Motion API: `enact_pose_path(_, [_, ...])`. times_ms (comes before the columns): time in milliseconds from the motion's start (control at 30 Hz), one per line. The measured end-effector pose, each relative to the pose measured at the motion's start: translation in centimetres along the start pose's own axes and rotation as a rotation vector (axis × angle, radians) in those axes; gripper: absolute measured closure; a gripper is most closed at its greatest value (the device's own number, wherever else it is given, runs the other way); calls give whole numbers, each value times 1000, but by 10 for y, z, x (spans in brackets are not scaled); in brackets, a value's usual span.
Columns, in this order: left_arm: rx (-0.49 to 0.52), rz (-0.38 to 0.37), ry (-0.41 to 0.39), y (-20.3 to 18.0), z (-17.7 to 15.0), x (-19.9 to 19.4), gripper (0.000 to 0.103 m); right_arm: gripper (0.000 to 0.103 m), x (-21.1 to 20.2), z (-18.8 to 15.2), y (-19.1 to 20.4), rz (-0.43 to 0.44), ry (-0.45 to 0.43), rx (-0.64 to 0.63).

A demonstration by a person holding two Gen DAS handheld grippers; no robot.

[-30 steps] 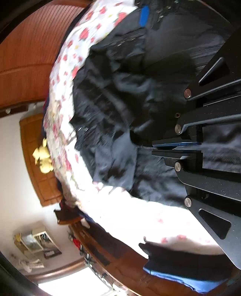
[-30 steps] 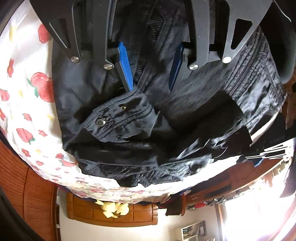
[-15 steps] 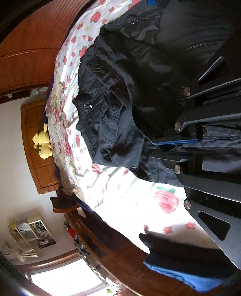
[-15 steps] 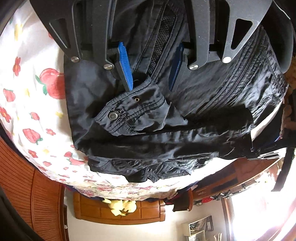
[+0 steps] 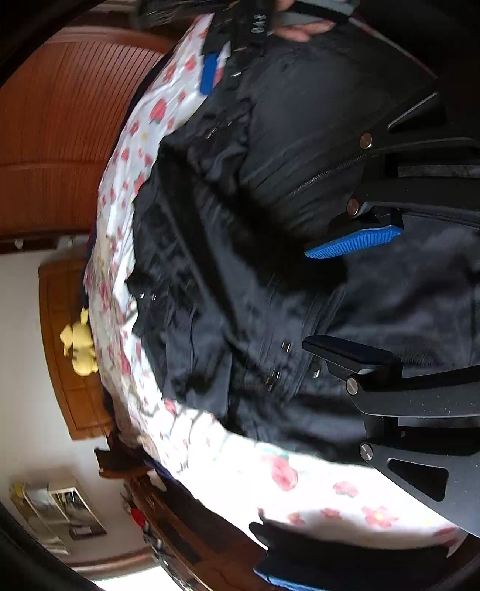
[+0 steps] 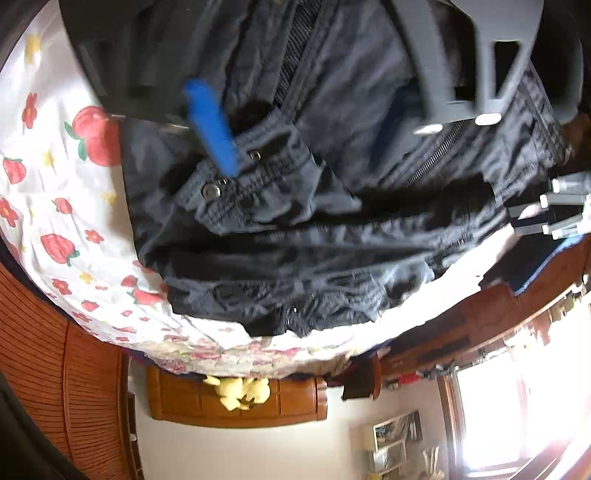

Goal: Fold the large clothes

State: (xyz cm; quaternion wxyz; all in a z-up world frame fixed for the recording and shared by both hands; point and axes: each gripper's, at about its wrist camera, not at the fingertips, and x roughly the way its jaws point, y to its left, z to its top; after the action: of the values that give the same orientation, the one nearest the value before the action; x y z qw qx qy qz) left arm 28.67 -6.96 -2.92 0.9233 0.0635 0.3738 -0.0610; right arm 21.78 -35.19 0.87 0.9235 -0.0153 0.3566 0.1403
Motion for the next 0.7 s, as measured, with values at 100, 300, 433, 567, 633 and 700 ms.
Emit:
enact_pose_path(100, [3, -1, 10, 0, -1, 10, 58, 22, 6, 2, 5, -27, 2, -11])
enact_pose_path(300, [-35, 10, 30, 7, -7, 26, 58, 21, 15, 0, 10, -49, 36, -23])
enact_pose_path(433, [-25, 17, 38, 4, -14, 35, 58, 21, 18, -5, 15, -59, 58, -59])
enact_pose_path(567, [-15, -5, 27, 5, -13, 35, 82, 21, 26, -10, 15, -72, 88, -74])
enact_pose_path(633, [-9, -20, 17, 5, -14, 31, 98, 21, 29, -12, 14, -75, 102, -72])
enact_pose_path(700, [-7, -21, -7, 6, -13, 24, 99, 21, 30, -13, 13, -75, 108, -68])
